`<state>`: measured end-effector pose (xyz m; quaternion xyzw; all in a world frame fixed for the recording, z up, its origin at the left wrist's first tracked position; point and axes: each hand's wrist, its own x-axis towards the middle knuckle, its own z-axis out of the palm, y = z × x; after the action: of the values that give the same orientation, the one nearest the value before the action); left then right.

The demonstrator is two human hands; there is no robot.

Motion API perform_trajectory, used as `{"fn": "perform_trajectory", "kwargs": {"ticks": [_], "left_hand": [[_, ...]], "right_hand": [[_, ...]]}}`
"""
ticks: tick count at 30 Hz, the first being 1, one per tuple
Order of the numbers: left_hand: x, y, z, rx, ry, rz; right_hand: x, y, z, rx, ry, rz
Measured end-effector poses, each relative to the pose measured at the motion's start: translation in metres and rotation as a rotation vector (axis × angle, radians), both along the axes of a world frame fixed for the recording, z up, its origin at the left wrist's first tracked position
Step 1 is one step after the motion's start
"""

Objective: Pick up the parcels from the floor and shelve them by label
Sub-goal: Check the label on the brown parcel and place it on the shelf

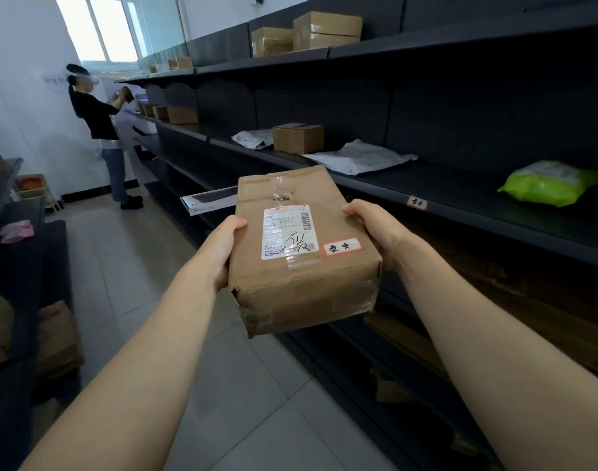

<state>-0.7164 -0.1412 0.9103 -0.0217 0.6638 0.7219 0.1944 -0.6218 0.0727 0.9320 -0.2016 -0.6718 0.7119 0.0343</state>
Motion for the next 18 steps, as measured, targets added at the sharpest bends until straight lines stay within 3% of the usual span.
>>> {"fn": "perform_trajectory", "kwargs": {"ticks": [11, 16, 18], "left_hand": [[-0.023, 0.052, 0.022, -0.109, 0.112, -0.085], [-0.034, 0.095, 0.045, -0.087, 0.162, -0.178], [-0.036, 0.115, 0.055, -0.038, 0.167, -0.208]], "right_hand": [[0.01, 0.014, 0.018, 0.127, 0.115, -0.206], [-0.001, 0.055, 0.033, 0.253, 0.136, -0.382], [-0.005, 0.077, 0.038, 0.192, 0.168, -0.452]]}}
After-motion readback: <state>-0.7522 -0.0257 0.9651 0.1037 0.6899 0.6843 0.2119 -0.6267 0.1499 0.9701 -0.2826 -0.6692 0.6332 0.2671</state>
